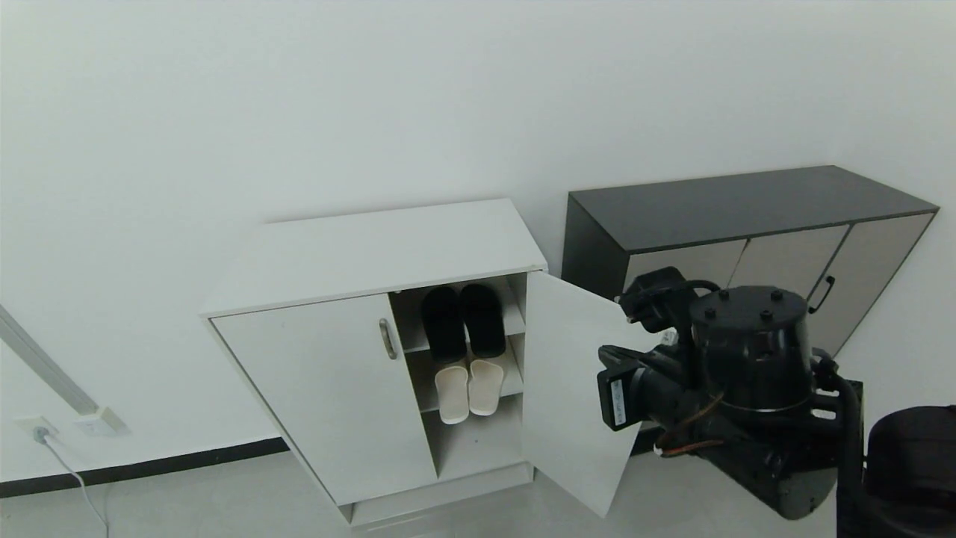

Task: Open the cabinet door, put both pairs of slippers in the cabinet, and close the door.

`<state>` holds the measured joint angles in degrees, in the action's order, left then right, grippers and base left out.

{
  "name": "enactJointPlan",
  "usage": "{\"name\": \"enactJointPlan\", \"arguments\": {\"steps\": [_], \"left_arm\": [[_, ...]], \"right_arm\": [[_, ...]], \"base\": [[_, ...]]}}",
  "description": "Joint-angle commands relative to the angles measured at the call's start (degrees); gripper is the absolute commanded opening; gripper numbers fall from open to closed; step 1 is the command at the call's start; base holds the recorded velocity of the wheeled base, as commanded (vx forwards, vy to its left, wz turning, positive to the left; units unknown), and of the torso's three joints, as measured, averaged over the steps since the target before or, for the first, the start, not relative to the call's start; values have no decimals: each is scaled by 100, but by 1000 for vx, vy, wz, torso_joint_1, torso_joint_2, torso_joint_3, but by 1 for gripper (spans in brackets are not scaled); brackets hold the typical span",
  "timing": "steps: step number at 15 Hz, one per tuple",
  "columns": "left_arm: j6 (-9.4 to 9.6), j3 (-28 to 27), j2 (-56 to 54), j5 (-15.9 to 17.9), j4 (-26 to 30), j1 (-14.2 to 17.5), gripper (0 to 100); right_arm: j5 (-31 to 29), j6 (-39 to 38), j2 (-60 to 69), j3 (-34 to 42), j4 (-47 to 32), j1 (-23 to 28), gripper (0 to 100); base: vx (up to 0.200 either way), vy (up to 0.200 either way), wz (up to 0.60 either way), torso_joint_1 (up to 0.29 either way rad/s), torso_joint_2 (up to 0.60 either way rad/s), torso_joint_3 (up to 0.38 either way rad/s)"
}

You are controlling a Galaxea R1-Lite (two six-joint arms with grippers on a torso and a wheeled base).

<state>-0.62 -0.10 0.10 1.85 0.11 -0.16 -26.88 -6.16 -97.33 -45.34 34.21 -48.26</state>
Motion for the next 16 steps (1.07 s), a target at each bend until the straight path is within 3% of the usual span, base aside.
{"name": "enactJointPlan", "arguments": {"steps": [1, 3, 9, 16], "left_arm": [[1, 1, -1, -1, -2, 7, 0], [1, 1, -1, -1, -2, 7, 0], [-8, 1, -1, -1, -2, -2, 0], [-8, 1, -1, -1, -2, 7, 0]], "right_arm": [[51, 44, -146, -573, -265, 502, 0], [289, 18, -418, -1179, -722, 1038, 0], [930, -8, -1561, -2199, -722, 2040, 0], [1106, -88, -2361, -2682, -635, 2383, 0]], "base": [[0, 0, 0, 0, 0, 0], [0, 0, 0, 0, 0, 0], [0, 0, 0, 0, 0, 0], [0, 0, 0, 0, 0, 0]]}}
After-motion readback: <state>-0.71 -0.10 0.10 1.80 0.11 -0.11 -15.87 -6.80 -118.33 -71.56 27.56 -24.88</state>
